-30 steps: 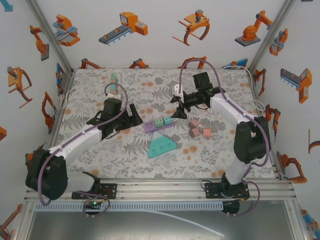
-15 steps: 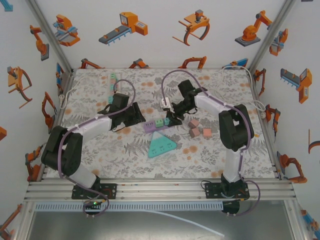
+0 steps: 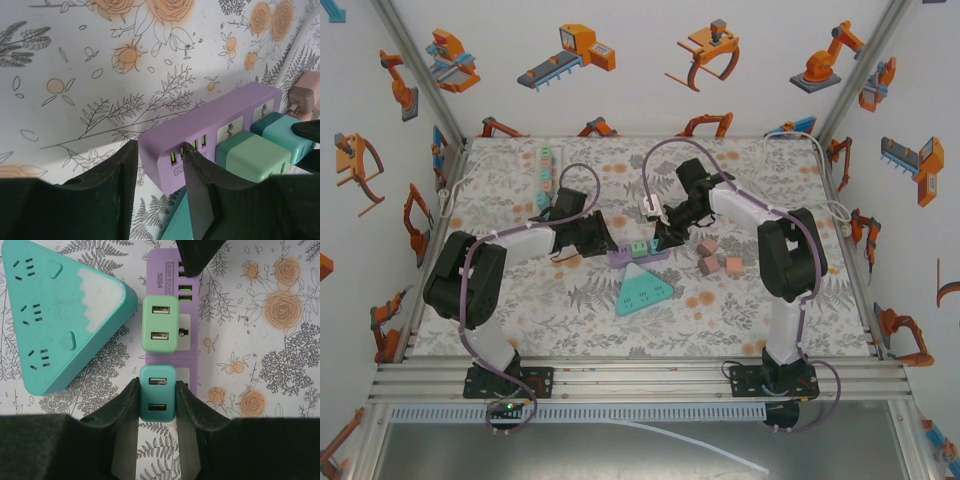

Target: Pull the plug off the socket

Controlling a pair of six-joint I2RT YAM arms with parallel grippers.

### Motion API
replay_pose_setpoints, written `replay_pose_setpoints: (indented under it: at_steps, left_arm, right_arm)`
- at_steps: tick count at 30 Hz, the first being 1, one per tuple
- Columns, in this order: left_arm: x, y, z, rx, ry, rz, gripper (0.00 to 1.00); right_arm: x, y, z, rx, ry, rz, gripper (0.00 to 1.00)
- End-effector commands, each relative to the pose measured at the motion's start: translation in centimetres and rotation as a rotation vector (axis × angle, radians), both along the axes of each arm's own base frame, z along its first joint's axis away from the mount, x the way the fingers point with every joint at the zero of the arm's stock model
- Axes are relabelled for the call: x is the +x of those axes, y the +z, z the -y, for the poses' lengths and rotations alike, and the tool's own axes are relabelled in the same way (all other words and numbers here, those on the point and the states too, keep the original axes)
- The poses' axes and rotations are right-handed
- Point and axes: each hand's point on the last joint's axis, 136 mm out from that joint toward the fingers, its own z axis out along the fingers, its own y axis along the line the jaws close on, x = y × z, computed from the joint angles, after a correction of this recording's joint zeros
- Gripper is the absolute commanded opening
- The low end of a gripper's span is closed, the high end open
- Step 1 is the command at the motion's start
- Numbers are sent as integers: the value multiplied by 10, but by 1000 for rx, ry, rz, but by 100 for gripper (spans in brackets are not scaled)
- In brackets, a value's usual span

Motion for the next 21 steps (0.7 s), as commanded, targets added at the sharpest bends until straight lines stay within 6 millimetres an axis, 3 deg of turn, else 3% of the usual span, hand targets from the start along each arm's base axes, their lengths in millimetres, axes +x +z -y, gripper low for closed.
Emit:
replay_pose_setpoints:
  at_steps: [1,10,21]
  left_arm:
    - [-4,5,13,-17,-68,-9,41]
    - [-45,-34,6,85,-162,-142,42]
    - [-64,-69,-21,311,-155,-223,43]
  right_arm:
    - [2,15,-8,35,-1,-23,21]
    - [10,31,-13,60,-33,-4,19]
    - [5,44,-17,70,-33,-1,12]
